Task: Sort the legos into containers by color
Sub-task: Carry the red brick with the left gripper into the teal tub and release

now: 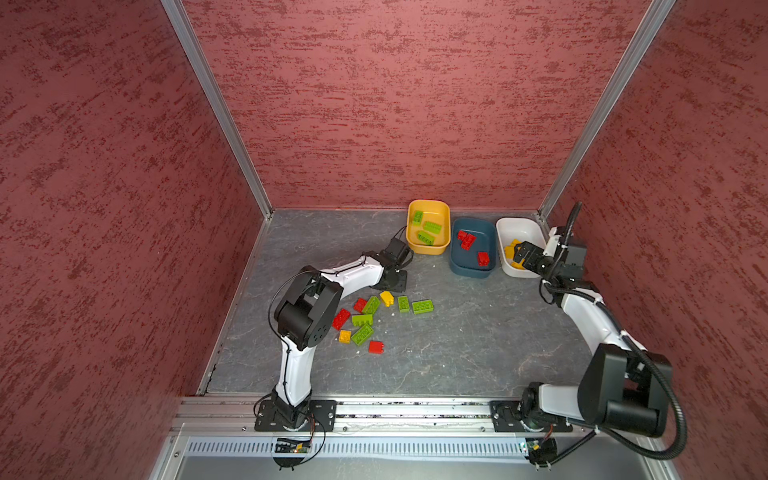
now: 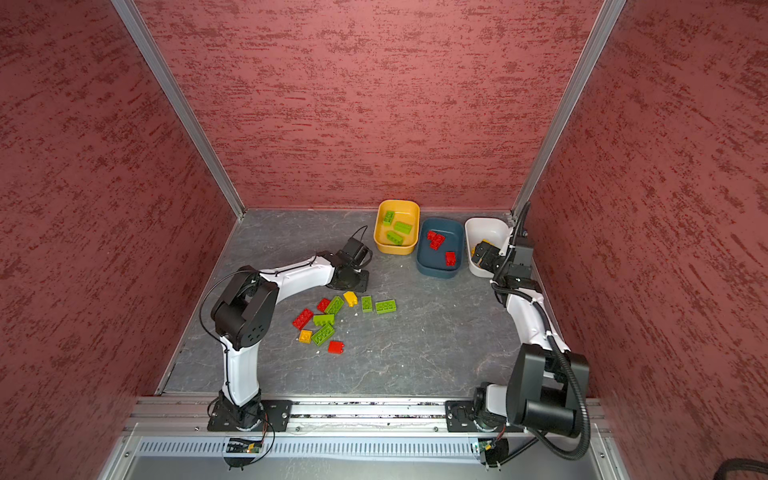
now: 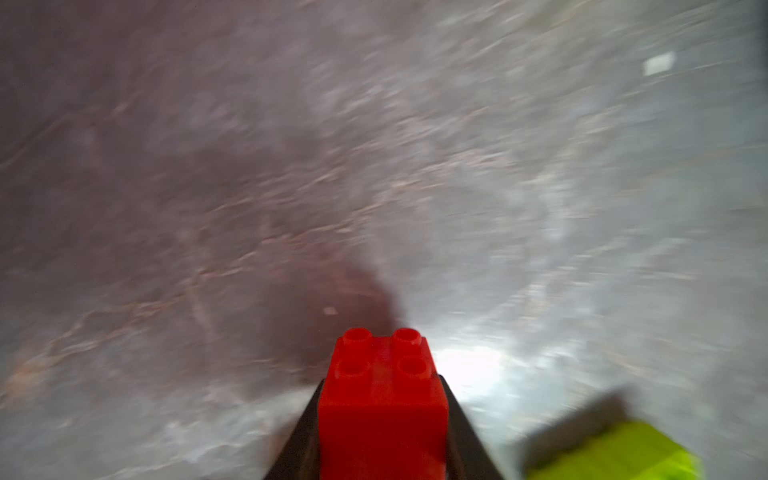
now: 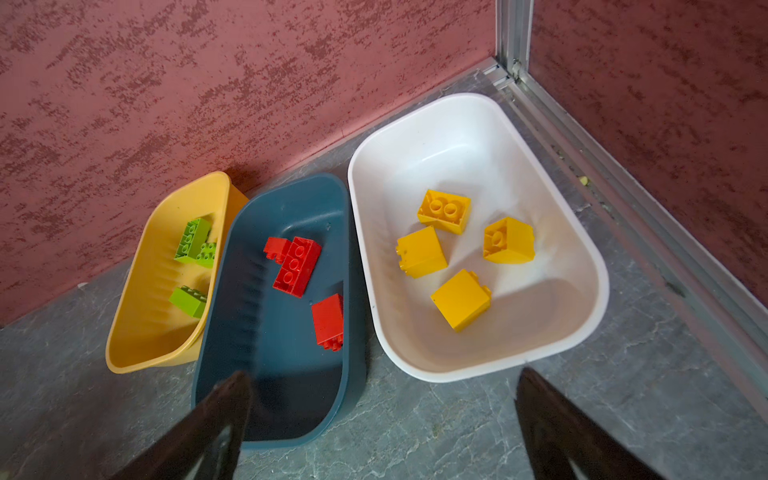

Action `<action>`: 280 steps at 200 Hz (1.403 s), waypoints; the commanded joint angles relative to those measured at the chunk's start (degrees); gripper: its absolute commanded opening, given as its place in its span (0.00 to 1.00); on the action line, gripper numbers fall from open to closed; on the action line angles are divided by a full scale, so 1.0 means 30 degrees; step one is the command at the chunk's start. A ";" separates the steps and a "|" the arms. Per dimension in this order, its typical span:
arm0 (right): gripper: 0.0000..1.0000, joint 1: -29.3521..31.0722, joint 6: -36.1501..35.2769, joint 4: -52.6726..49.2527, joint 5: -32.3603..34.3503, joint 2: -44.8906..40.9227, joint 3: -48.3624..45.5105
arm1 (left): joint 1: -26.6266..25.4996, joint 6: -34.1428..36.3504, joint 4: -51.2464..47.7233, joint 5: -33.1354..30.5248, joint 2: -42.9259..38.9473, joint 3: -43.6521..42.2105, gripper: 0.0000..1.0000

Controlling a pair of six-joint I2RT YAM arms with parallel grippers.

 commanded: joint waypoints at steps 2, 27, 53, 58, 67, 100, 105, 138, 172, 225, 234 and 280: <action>0.99 0.0028 0.1068 0.1612 0.0951 -0.0232 -0.0169 | -0.0233 0.0061 0.2863 0.3613 -0.1096 0.1301 0.24; 0.99 0.0005 0.1655 0.1830 -0.0090 -0.0127 -0.0016 | -0.0407 -0.0442 0.4268 0.6653 -0.0140 0.3177 0.25; 0.99 0.0077 0.1917 0.2629 -0.0336 -0.0600 -0.0514 | -0.0611 -0.1084 0.4457 0.7913 0.1577 0.5812 0.25; 0.99 0.0088 0.1900 0.2677 -0.0364 -0.0665 -0.0563 | -0.0640 -0.1135 0.4347 0.8053 0.1954 0.6399 0.25; 0.99 0.0134 0.1852 0.2543 -0.0408 -0.0720 -0.0626 | -0.0745 -0.1251 0.4186 0.8248 0.2624 0.7496 0.25; 0.99 0.0557 0.1451 0.2195 -0.0292 -0.0771 -0.0861 | -0.1254 -0.1618 0.3698 0.8417 0.4955 1.1036 0.25; 0.99 0.0612 0.1407 0.2216 -0.0248 -0.0773 -0.0888 | -0.1323 -0.1699 0.3629 0.8412 0.5294 1.1534 0.26; 0.99 0.1215 0.1186 0.1989 0.0241 -0.1001 -0.0916 | -0.1453 -0.3280 0.2678 0.6998 0.7679 1.4712 0.27; 0.99 0.1624 0.1144 0.2050 0.0382 -0.1213 -0.1205 | -0.1563 -0.3659 -0.0744 0.7049 1.0920 2.0471 0.38; 0.99 0.2217 0.0900 0.1616 0.0476 -0.1181 -0.1595 | -0.1917 -0.2254 -0.2318 0.6389 1.0545 2.1125 0.74; 0.99 0.2402 0.0719 0.1525 0.0550 -0.1197 -0.1581 | -0.1893 -0.1776 -0.2720 0.6100 1.0053 2.0864 0.78; 0.99 0.3852 0.0306 0.1259 0.0521 -0.1037 -0.1818 | -0.1266 -0.1134 0.0093 0.4175 0.4946 1.3685 0.95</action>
